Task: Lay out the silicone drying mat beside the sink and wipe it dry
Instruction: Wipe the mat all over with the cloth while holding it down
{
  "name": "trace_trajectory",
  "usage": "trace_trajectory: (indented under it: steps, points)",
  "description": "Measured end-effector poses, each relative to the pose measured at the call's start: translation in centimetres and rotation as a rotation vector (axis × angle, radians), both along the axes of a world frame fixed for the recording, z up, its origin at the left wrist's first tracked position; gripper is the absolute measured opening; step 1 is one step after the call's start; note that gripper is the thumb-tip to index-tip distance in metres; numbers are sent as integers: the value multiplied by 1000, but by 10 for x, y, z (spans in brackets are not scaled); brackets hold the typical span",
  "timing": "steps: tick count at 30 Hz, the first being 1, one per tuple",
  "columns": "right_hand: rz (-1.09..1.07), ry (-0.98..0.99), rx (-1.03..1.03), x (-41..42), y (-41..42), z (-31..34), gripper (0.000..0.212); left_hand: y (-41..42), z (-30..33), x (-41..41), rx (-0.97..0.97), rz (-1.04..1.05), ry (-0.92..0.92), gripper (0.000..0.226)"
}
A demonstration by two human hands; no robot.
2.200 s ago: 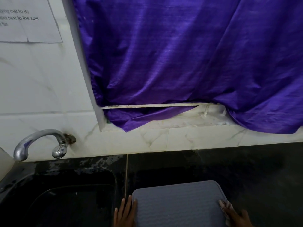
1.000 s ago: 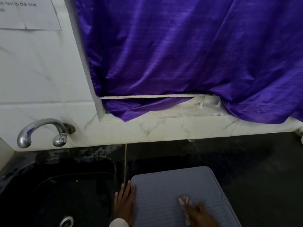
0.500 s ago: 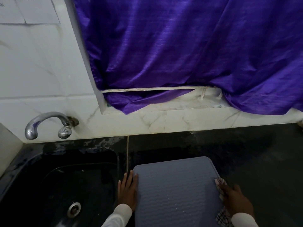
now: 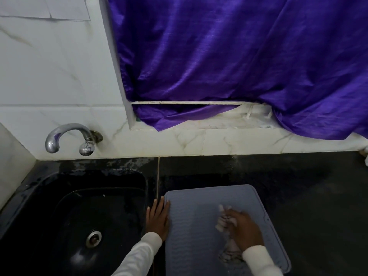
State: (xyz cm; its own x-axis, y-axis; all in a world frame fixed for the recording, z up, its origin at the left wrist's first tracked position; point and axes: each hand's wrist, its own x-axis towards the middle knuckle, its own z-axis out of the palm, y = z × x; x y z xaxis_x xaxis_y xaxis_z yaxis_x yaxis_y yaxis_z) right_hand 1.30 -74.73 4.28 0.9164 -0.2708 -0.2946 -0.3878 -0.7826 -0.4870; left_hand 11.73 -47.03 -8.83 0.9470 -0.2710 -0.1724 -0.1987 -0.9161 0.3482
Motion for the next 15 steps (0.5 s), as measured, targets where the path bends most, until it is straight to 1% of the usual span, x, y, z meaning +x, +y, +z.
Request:
trace_trajectory:
  steps: [2,4,6,7,10,12,14,15]
  points:
    - [71,-77,90,6,44,-8,38,1,-4,-1,18,-15,-5,61]
    - [130,-56,64,12,93,-20,43,4,-5,-1,-24,2,-31,62]
    - [185,-31,45,11,122,-38,43,6,-3,2,-28,-11,45,67]
    - [206,-9,4,10,131,-46,42,7,-9,4,-8,-26,20,71]
    - [253,53,-94,10,130,-66,45,5,-7,4,10,-26,5,74]
    - [307,47,-180,10,123,-67,47,4,-4,2,-20,-40,-4,73]
    - [319,62,-161,11,119,-63,45,4,-4,2,-32,-52,4,74]
    - [327,38,-183,12,117,-62,44,4,-5,2,-43,-55,5,75]
